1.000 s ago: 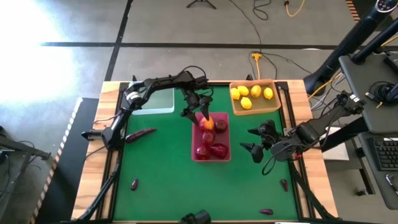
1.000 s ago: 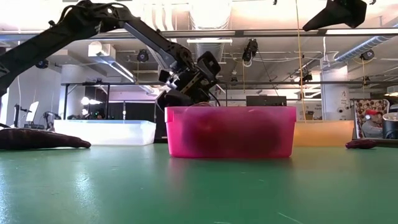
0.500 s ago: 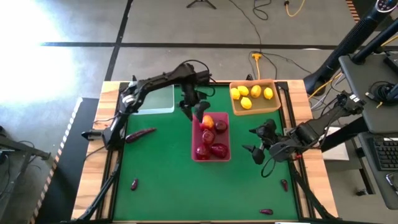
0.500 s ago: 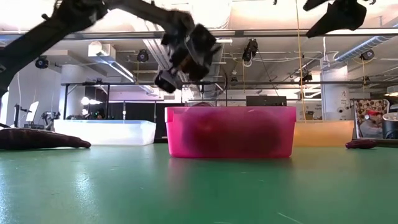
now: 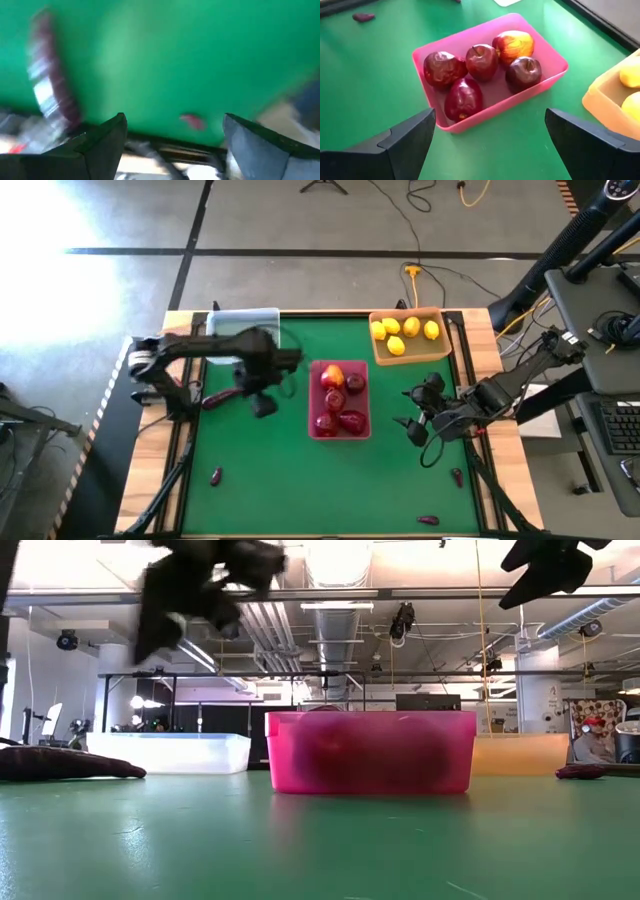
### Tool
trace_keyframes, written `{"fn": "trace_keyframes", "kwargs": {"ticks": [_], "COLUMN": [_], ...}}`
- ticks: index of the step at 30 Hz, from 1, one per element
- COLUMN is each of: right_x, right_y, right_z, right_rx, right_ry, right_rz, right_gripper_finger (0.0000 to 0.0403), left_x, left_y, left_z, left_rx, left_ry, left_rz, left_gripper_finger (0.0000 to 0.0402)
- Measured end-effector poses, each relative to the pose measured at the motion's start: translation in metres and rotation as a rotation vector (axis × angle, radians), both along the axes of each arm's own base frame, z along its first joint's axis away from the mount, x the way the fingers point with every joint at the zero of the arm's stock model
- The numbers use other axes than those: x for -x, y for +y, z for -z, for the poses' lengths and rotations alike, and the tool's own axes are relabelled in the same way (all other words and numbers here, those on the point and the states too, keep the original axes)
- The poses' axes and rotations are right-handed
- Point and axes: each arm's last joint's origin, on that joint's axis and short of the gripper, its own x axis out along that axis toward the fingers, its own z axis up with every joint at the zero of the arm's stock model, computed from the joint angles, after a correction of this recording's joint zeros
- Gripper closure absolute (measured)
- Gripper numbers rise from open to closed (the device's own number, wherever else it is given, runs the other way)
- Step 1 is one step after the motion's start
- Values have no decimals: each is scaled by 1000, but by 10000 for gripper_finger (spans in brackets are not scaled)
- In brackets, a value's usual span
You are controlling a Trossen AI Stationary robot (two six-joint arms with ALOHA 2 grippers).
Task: Sort produce into baskets
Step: Put the eggplant into the white bin
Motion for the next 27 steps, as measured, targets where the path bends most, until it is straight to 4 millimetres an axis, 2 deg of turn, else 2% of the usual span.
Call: {"fn": "trace_keyframes", "kwargs": {"ticks": [3, 5, 9, 12, 16, 19, 23, 27], "right_x": [0, 0, -1, -3, -11, -21, -36, -56], "right_y": [0, 0, 1, 0, -8, -15, -23, -21], "right_z": [0, 0, 0, -2, -5, -7, -8, -7], "right_rx": [1, -2, -43, -54, -74, -93, -119, -150], "right_ry": [-3, -2, -9, -36, -84, -140, -206, -239], "right_rz": [-2, -4, 5, 22, 83, 146, 209, 210], "right_gripper_finger": [35, 35, 35, 35, 35, 35, 35, 35], "left_x": [36, 53, 76, 84, 94, 94, 93, 92], "left_y": [-7, -7, -6, -7, -2, 5, 10, 13], "left_z": [16, 28, 51, 72, 96, 97, 103, 119], "left_rx": [-198, -311, -318, -272, -297, -377, -352, -319], "left_ry": [132, 197, 295, 311, 324, 344, 300, 301], "left_rz": [-21, -29, -69, -79, -87, -30, 13, 67], "left_gripper_finger": [93, 93, 93, 93, 93, 97, 110, 126]}}
